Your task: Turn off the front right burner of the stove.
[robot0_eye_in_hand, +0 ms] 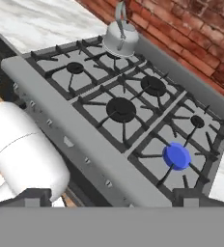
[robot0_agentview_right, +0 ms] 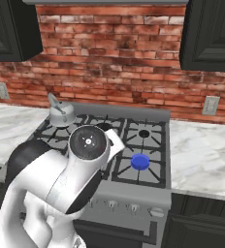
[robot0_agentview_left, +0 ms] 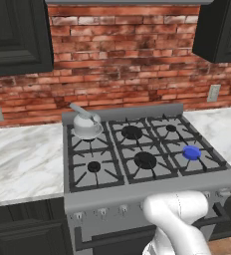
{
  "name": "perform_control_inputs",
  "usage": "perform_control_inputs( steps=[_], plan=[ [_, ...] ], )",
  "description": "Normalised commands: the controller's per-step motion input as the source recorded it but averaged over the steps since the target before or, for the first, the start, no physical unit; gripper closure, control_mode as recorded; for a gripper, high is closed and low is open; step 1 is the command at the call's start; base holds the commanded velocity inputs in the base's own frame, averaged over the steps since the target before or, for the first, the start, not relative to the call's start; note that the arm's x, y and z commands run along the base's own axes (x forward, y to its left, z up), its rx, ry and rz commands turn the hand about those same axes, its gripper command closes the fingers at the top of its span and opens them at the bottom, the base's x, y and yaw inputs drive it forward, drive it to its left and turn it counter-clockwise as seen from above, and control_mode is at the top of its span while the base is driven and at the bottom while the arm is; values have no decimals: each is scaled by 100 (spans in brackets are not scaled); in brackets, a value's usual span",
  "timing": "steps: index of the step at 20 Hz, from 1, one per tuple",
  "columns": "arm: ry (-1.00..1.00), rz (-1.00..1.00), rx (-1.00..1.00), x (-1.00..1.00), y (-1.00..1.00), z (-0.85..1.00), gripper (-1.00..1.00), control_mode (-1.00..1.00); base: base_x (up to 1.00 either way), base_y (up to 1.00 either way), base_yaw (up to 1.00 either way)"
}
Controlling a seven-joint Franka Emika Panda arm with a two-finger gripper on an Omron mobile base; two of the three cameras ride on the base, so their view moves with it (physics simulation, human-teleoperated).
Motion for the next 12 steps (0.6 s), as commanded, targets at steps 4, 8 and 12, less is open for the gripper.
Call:
perform_control_inputs(
  steps=[4, 8, 12],
  plan=[
    [-10, 14, -24, -46, -15, -24, -100, -100, 0, 0, 0],
    [-6, 9, -27, -38, -4, -41, -100, -100, 0, 0, 0],
    [-11, 5, -25, -28, -3, -39, -100, -100, 0, 0, 0]
  ],
)
